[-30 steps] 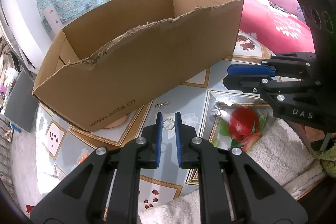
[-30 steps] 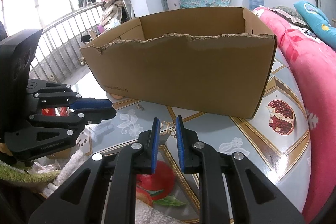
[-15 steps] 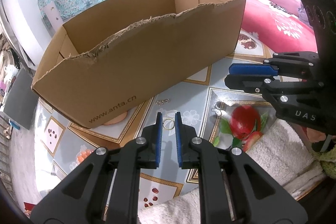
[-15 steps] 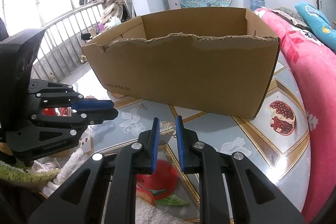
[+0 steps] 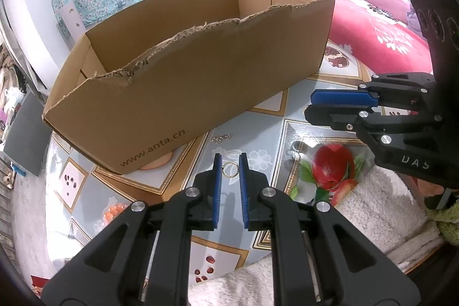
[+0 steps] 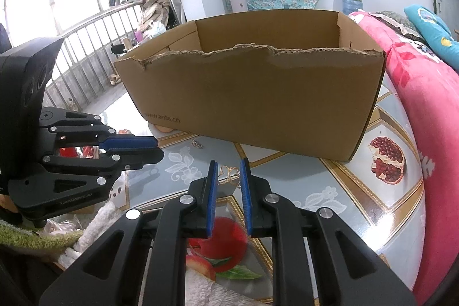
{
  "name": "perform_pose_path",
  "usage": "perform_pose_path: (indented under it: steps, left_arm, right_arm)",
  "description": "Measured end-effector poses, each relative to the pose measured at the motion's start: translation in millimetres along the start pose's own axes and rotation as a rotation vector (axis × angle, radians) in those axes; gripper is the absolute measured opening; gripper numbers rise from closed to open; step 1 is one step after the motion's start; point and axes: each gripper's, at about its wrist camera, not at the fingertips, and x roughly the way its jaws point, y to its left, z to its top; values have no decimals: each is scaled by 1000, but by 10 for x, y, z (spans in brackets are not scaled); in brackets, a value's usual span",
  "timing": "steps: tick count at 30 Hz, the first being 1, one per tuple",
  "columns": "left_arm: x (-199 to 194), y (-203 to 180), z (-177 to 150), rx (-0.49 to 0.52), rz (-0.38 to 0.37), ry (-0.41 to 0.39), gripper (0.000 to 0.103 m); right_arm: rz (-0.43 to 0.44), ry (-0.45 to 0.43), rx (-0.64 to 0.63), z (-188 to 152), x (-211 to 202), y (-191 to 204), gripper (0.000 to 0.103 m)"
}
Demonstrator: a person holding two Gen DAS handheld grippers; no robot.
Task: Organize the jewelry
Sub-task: 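Carry the ring over the box and open the left tool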
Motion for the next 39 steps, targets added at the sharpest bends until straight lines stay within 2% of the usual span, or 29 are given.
perform_pose_path:
  steps: [6, 12, 17, 24, 32, 39]
  left_arm:
    - [-84, 6, 32, -1, -17, -19, 10]
    - [-426, 115, 127, -24, -99, -101, 10]
    - [-706, 267, 324, -79, -137, -192, 10]
    - [-865, 517, 472, -154, -168, -256, 10]
    - [-853, 833, 696, -214, -170, -274, 10]
    - [-574, 1028, 980, -247, -230, -239, 10]
  right_arm:
    - [0, -10, -10, 48, -43, 20, 16]
    - [-4, -74, -32, 257, -307, 54, 16]
    - [17, -154, -31, 506, -612, -3, 16]
    - [36, -223, -26, 787, -795, -103, 16]
    - [27, -217, 15, 912, -688, -246, 16]
    - [36, -193, 32, 1072, -511, -383, 16]
